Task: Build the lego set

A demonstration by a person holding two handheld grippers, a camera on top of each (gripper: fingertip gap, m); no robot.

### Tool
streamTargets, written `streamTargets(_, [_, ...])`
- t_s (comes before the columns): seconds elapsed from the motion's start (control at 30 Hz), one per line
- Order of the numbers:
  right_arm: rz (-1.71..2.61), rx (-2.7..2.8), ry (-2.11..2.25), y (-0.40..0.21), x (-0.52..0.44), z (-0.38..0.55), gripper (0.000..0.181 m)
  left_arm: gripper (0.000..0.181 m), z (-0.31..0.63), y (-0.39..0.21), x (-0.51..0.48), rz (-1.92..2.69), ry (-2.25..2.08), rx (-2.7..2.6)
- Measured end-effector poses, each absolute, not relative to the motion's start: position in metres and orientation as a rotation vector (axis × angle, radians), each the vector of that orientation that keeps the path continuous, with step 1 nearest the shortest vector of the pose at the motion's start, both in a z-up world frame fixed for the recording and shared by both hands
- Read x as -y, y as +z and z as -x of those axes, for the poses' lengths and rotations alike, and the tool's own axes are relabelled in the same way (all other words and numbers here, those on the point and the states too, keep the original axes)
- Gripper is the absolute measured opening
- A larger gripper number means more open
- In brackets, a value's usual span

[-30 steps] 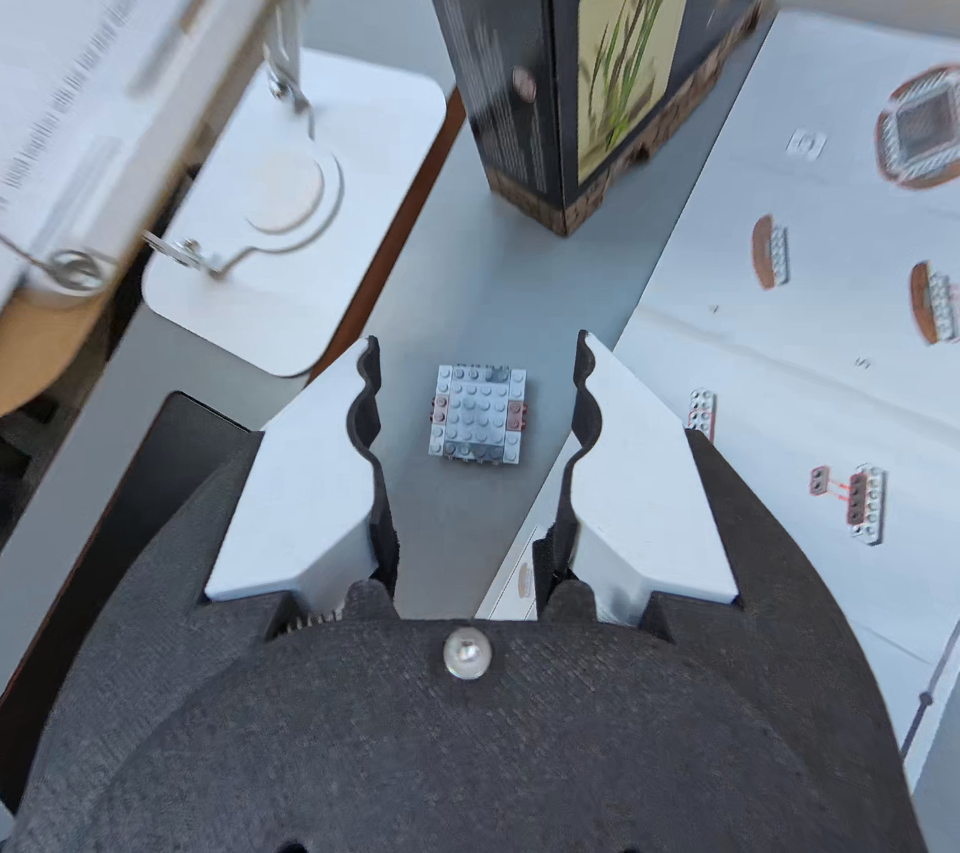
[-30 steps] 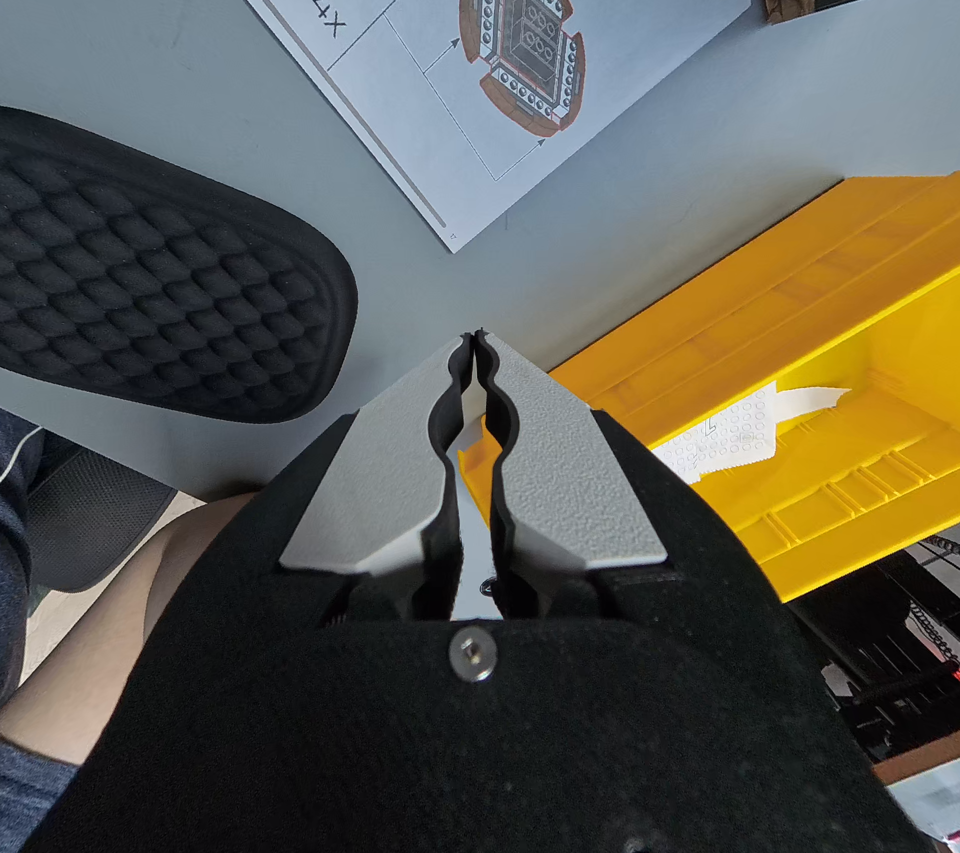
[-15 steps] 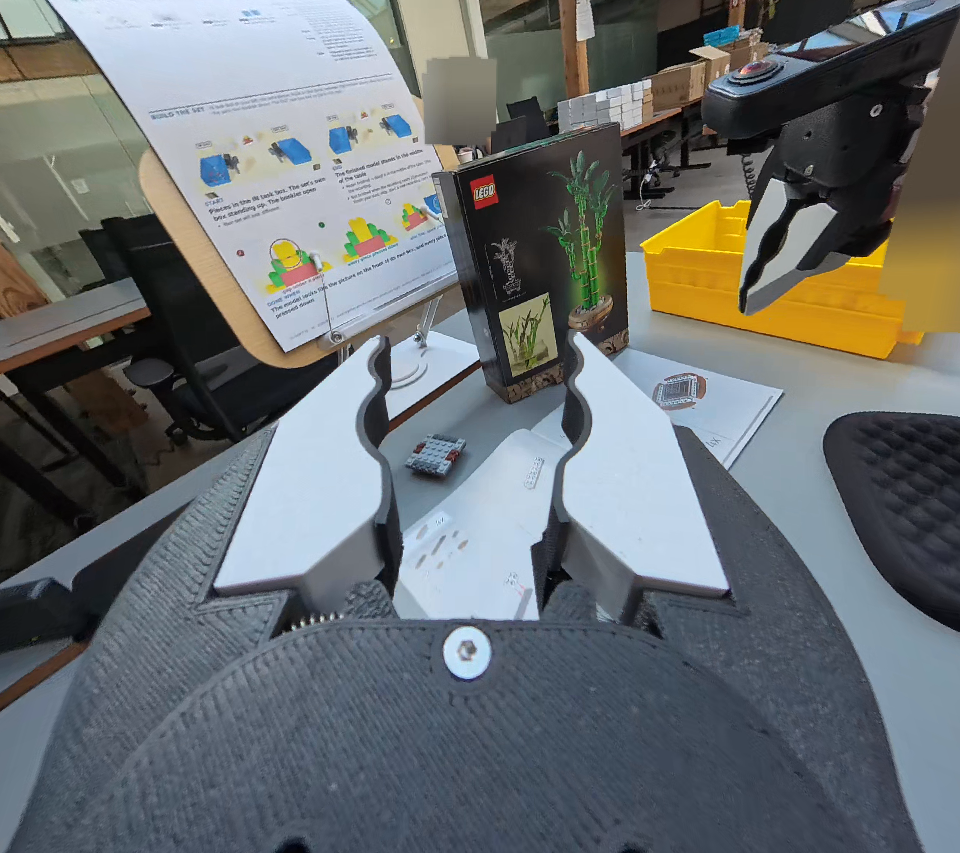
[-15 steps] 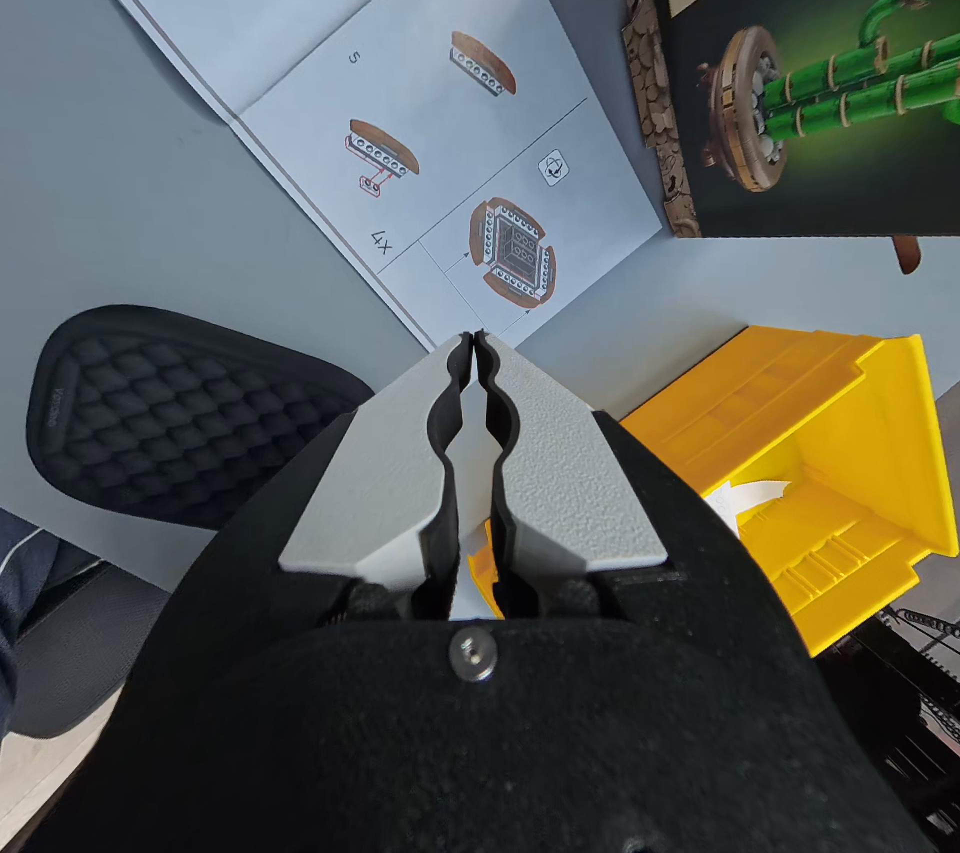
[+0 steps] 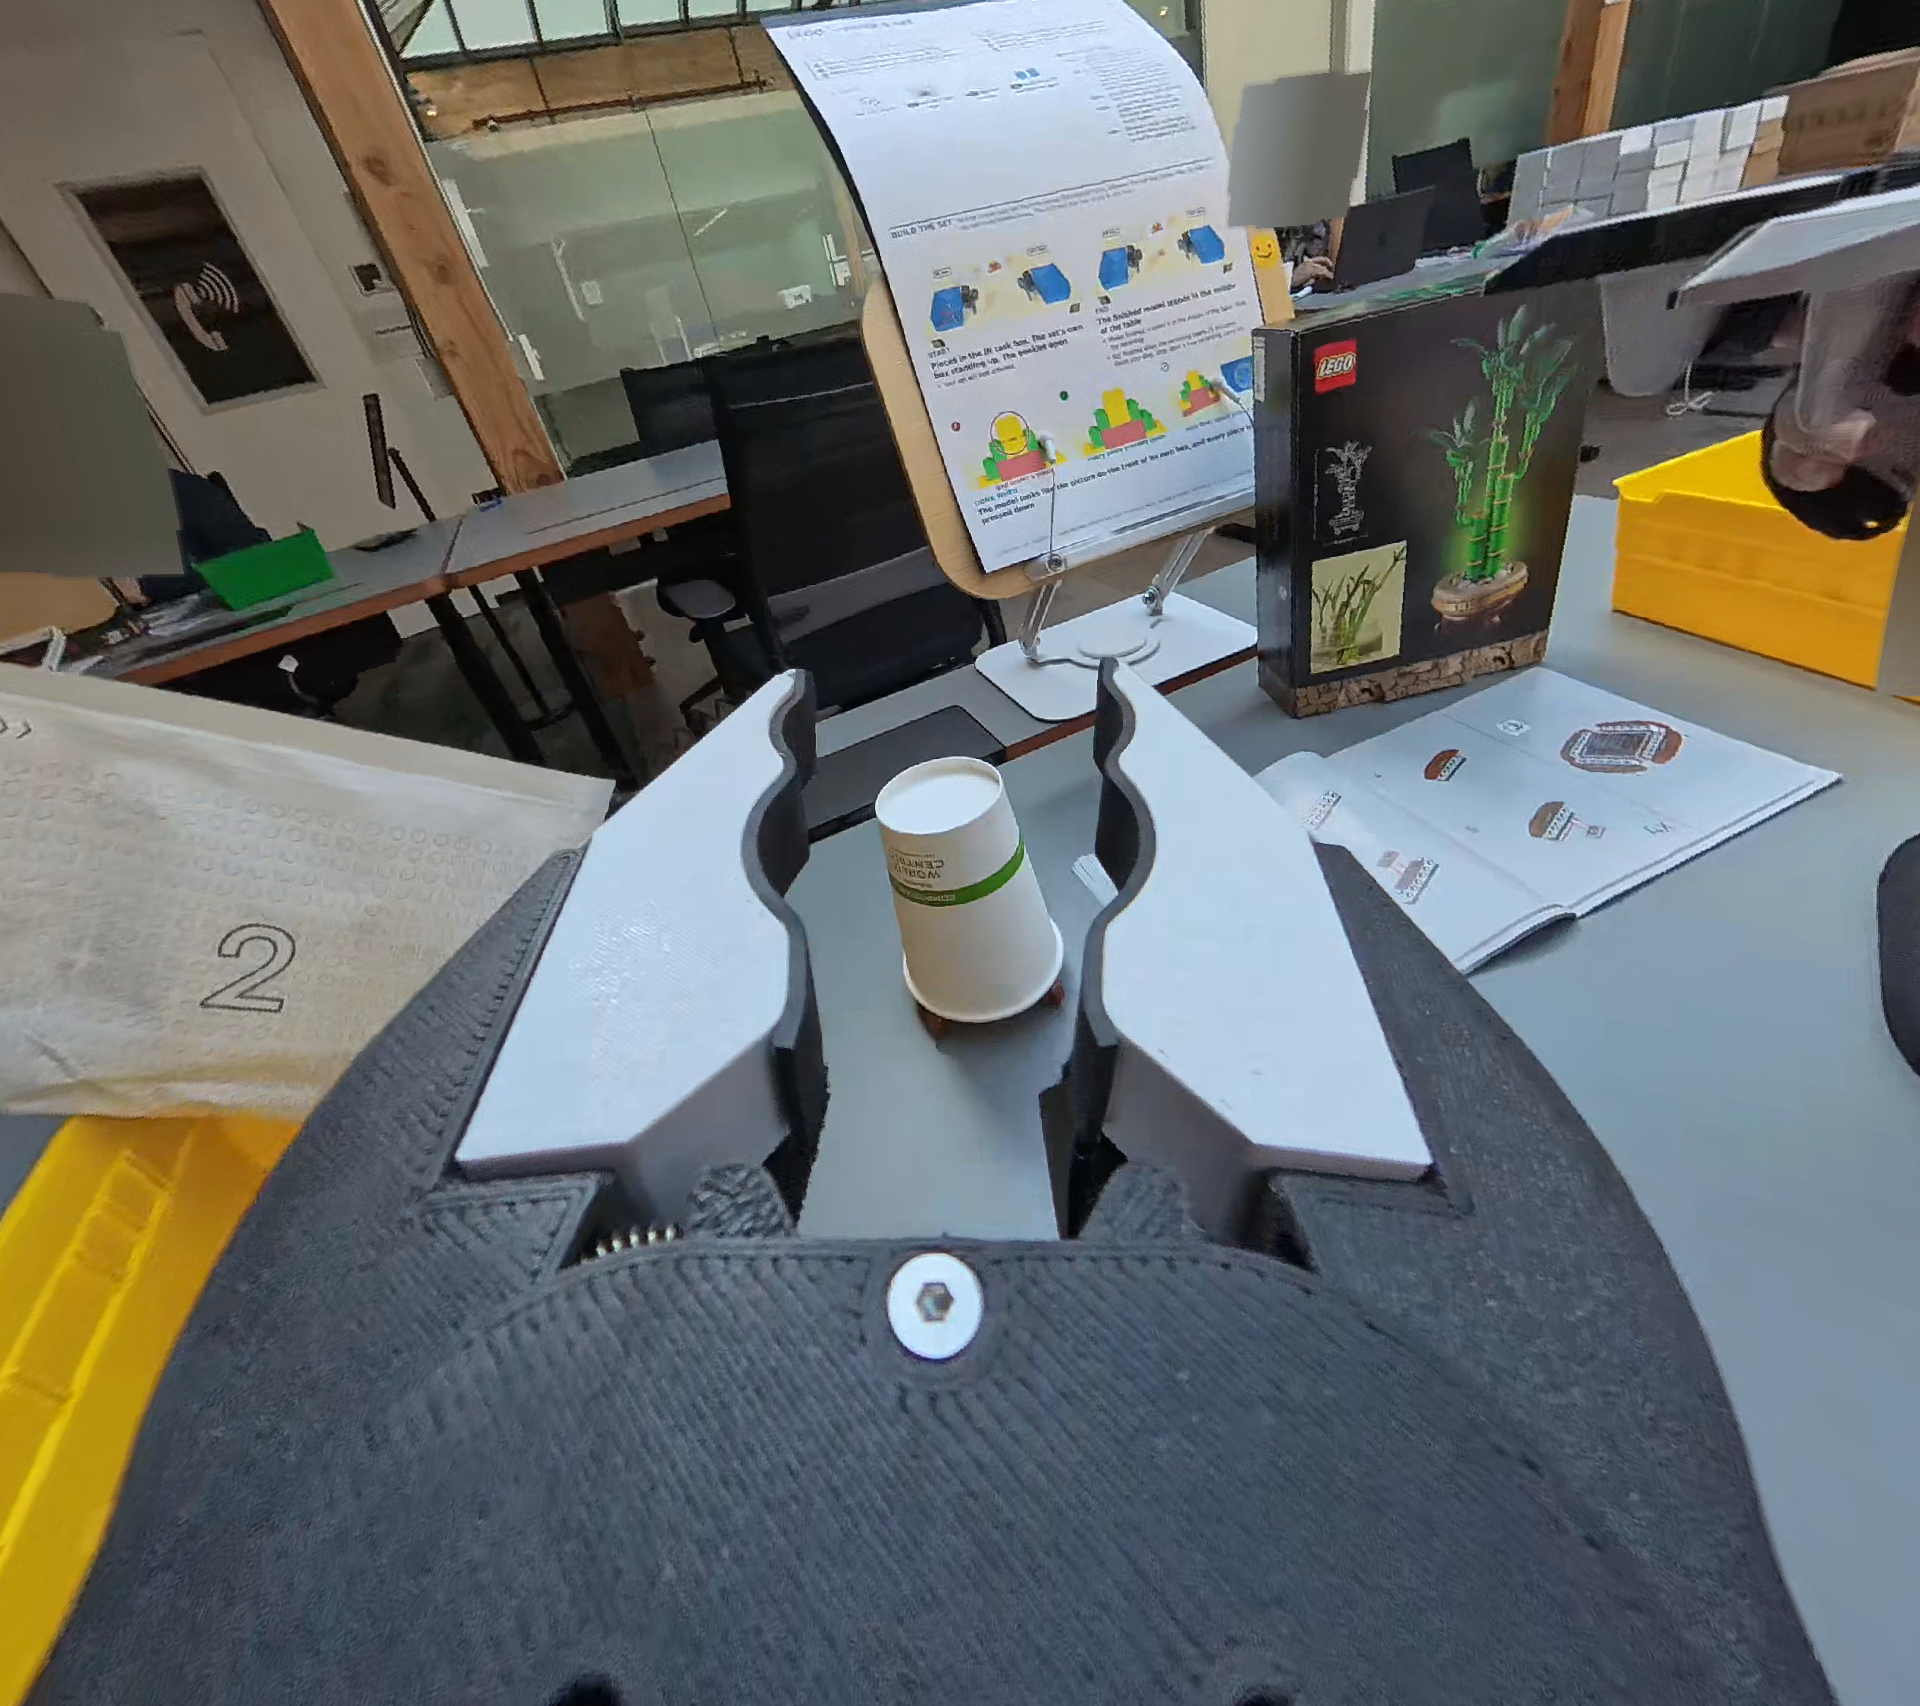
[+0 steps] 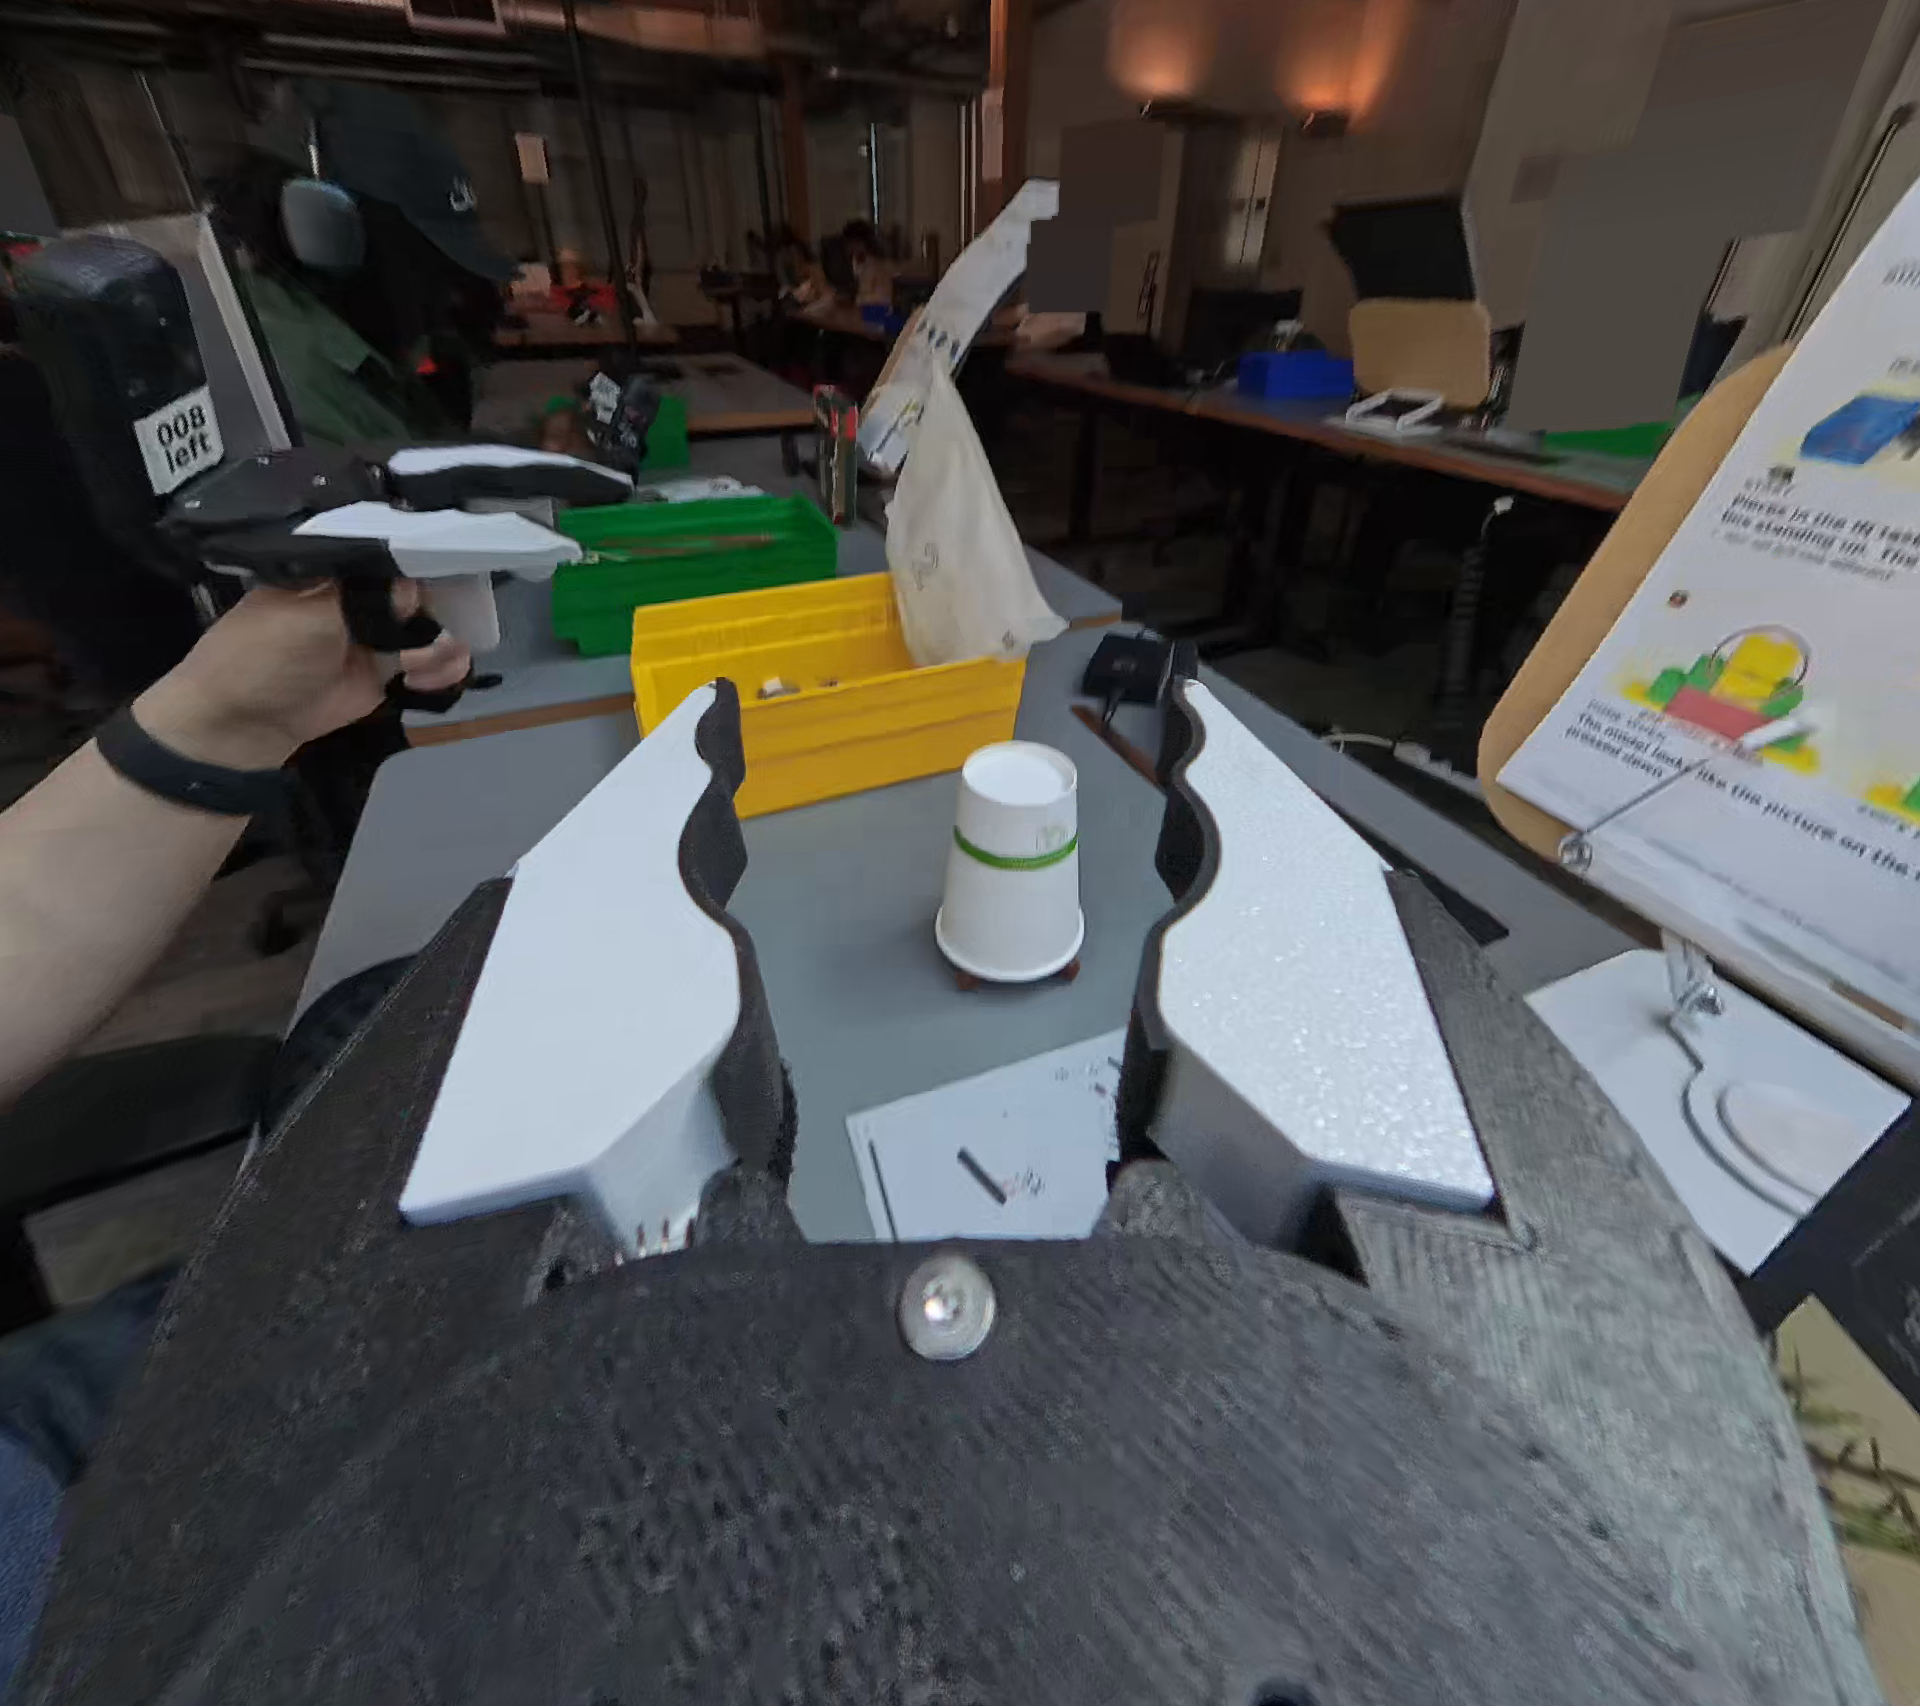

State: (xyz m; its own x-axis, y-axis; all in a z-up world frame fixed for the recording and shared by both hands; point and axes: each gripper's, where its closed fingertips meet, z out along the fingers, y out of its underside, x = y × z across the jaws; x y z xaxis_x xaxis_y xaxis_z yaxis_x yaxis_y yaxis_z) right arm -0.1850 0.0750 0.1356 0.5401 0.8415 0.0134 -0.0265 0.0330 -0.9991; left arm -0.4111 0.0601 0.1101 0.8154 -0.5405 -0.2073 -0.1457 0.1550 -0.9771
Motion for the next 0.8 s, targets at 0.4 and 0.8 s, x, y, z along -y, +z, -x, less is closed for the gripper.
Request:
streamTargets(0.4, [1.161, 0.731, 0.462, 0.204, -0.129, 0.21, 0.001, 0.055, 0.48, 0.061, -0.062, 1.67, -0.304, -0.483])
streamTargets(0.8, [1.196, 0.897, 0.331, 0.156, -0.163, 0.211, 0.003, 0.054, 0.554, 0.029, -0.103, 1.968, -0.25, -0.403])
